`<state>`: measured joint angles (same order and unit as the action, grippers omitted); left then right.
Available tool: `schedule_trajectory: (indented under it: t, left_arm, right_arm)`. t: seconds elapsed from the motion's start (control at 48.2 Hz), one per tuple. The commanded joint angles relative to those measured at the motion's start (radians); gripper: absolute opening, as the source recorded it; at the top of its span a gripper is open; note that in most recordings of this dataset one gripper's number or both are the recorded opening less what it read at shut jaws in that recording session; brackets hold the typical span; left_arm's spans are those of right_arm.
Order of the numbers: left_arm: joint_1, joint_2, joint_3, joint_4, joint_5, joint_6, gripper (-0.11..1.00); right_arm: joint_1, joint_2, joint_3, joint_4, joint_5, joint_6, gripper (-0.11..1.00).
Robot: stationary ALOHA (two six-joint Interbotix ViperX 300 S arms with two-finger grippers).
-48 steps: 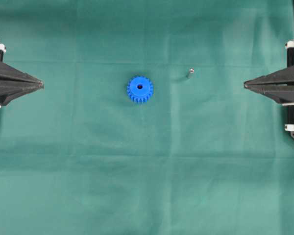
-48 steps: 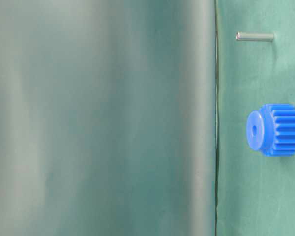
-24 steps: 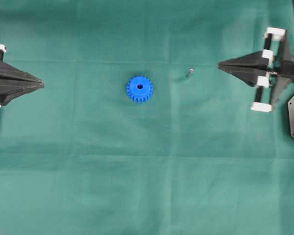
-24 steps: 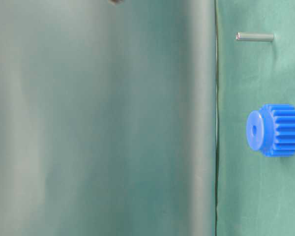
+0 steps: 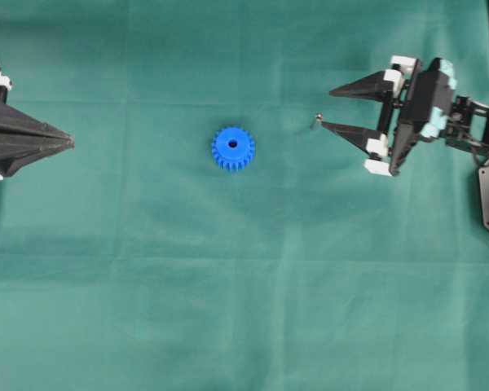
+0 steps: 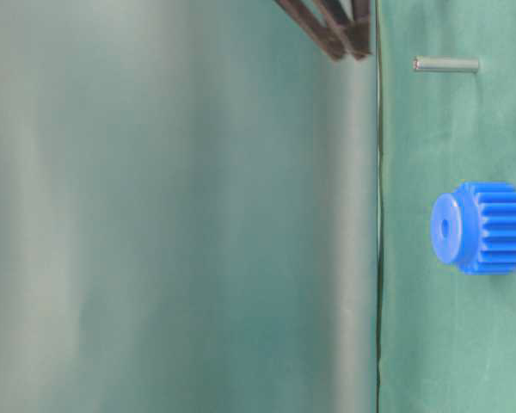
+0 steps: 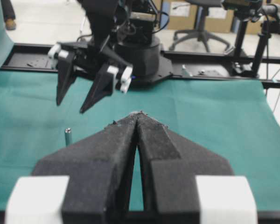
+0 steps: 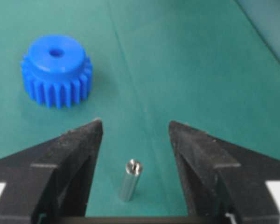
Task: Insert the shaft placed at a random location into the center hole of the small gear at another random location.
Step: 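Move the right gripper open toward the silver shaft on the table, then close the right gripper on the silver shaft and lift it upright, then carry the held shaft left over the blue gear's center hole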
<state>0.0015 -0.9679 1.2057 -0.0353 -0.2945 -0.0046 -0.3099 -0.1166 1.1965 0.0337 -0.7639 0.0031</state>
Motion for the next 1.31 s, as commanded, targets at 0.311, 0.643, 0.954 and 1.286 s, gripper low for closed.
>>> schedule_trajectory:
  t: [0.311, 0.643, 0.954, 1.286]
  left_arm:
    - [0.000, 0.003, 0.003, -0.005, -0.011, -0.002, -0.01]
    - [0.000, 0.003, 0.006, -0.005, -0.011, -0.003, -0.01]
    - [0.000, 0.003, 0.006, -0.005, -0.011, -0.003, -0.01]
    - [0.000, 0.002, 0.006, -0.006, -0.006, -0.005, -0.01]
  right_arm:
    - [-0.003, 0.201, -0.075, 0.017, -0.074, 0.035, 0.59]
    - [-0.003, 0.204, -0.044, 0.014, -0.104, 0.061, 0.50]
    - [-0.003, 0.204, -0.044, -0.003, -0.120, 0.071, 0.16]
    - [0.005, 0.183, -0.048, -0.003, -0.115, 0.078, 0.16]
